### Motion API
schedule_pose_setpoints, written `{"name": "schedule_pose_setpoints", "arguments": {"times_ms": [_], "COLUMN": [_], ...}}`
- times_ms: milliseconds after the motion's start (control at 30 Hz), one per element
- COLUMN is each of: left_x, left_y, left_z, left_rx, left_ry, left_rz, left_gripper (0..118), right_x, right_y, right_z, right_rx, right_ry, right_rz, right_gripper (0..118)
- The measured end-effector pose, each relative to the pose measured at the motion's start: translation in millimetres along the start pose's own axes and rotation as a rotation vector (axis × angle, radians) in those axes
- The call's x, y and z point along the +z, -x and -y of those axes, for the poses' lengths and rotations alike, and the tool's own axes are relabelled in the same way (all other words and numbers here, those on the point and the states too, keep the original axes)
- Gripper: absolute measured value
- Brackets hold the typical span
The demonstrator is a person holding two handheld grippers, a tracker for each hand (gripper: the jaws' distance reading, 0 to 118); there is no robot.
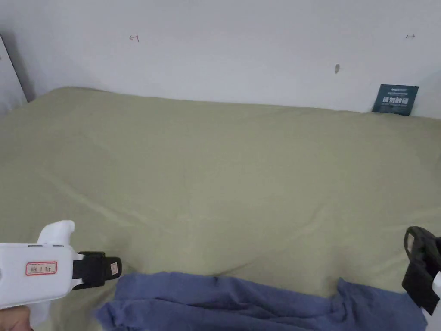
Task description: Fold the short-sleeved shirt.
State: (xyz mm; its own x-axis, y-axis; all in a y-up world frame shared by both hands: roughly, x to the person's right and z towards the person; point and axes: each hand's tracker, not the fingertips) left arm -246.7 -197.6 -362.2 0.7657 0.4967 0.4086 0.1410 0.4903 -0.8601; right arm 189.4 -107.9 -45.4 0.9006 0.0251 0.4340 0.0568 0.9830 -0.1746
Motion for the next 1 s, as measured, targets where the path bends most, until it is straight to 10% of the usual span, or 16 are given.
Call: {"name": "schedule_pose_setpoints", "arguments": {"times_ms": [233,267,300,367,767,833,1000], "left_x": [-33,-37,-42,-52,-117,-116,-98], "left_y": [57,62,63,58,54,53,39], "left_z": [15,16,17,21,17,14,12], "left_rx": [0.187,0.209,0.218,0.2,0.306,0.303,0.285], "left_ry": [0.096,0.108,0.108,0.142,0.193,0.161,0.153], "left_rz": [0.154,0.194,0.223,0.284,0.462,0.371,0.297], "left_gripper": [16,43,96,118,111,5,5], "right_x": [-7,-8,-10,-12,-9,-7,-1], "right_y": [15,17,17,20,15,10,-2], "right_z": [9,10,10,11,17,17,12], "right_rx": [-0.001,0.004,0.01,0.024,0.016,0.005,-0.016], "right_ry": [0.067,0.072,0.075,0.088,0.13,0.125,0.101], "right_rz": [-0.008,-0.007,-0.007,-0.009,-0.005,0.001,0.011], "right_gripper": [2,2,2,2,2,2,2]}}
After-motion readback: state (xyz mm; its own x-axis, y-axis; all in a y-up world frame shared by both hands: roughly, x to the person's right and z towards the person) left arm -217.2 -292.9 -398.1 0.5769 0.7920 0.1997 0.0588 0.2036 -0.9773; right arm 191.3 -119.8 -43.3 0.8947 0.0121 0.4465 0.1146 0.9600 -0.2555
